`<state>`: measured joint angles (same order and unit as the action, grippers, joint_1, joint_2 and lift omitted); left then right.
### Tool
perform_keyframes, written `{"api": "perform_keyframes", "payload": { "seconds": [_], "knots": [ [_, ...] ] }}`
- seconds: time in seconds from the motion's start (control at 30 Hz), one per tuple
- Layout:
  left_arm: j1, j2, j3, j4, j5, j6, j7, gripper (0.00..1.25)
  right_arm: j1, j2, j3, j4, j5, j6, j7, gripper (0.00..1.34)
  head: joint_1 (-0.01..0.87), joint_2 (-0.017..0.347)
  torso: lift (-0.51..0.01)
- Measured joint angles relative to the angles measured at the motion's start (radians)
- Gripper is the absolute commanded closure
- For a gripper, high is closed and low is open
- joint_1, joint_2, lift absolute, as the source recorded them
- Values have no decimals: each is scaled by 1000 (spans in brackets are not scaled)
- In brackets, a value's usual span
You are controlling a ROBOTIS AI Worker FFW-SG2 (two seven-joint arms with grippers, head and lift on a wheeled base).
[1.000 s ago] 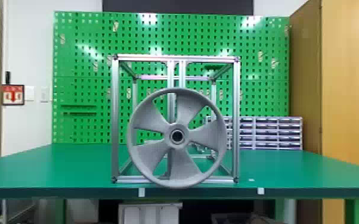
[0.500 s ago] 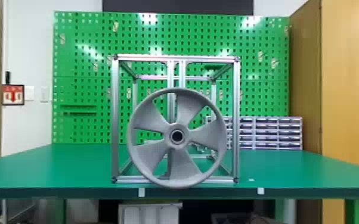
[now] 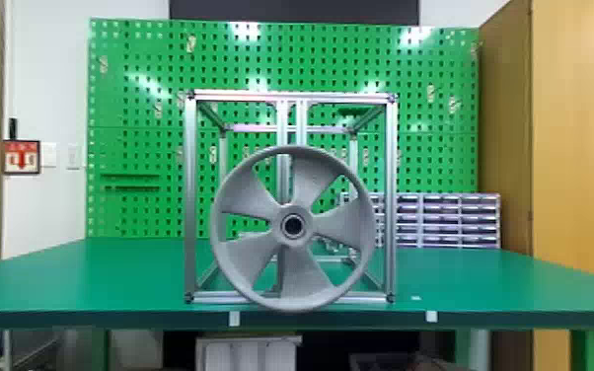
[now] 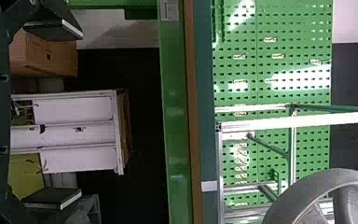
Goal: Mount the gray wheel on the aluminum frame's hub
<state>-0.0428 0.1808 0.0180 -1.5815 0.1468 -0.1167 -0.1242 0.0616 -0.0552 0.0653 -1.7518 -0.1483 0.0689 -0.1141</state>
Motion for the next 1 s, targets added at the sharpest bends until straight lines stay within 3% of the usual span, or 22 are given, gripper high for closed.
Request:
{"api": "perform_keyframes", "payload": {
  "seconds": [1.0],
  "knots": [
    [-3, -4, -2, 0, 8, 14, 0, 107, -1, 2, -5, -2, -15, 12, 0, -2, -5, 6, -499]
  ]
}}
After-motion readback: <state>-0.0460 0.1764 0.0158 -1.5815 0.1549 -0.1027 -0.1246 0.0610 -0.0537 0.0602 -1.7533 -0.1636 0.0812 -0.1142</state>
